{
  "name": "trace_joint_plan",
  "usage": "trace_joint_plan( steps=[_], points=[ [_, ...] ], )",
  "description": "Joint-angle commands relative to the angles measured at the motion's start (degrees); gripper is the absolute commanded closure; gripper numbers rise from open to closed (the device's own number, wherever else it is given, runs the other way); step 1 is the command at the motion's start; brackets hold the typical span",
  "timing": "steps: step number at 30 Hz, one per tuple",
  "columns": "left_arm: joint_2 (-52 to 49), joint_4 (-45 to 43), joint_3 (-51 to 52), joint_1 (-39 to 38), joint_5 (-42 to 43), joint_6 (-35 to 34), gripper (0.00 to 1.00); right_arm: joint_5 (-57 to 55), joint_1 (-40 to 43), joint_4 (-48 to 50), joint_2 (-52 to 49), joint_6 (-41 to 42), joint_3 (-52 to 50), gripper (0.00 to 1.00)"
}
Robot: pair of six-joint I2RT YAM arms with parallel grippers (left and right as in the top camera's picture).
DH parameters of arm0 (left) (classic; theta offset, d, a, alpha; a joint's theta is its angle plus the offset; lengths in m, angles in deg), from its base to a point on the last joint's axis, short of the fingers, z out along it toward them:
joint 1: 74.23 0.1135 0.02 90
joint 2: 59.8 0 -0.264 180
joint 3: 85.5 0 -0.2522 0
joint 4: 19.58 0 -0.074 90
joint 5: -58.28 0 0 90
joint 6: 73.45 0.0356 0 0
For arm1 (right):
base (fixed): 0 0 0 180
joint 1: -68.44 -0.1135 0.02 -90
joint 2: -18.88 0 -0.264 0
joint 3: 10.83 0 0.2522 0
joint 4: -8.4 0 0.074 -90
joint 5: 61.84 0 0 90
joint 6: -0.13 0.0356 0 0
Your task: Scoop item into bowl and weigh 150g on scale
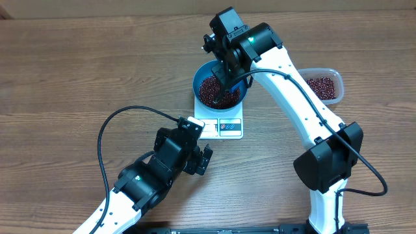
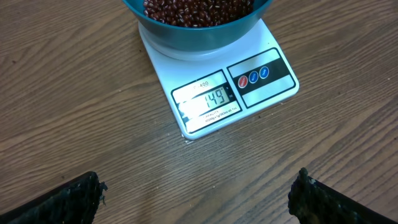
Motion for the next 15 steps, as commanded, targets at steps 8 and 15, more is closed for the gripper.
trace_joint_plan(
  steps=[8, 15],
  points=[
    [-0.3, 0.0, 0.4, -0.4, -1.0, -1.0, 0.00, 5.9, 0.8, 0.3, 3.1, -0.4, 2.0, 0.96],
    [-0.3, 0.0, 0.4, -0.4, -1.0, -1.0, 0.00, 12.3, 3.7, 0.1, 3.1, -0.6, 2.0, 0.96]
  ],
)
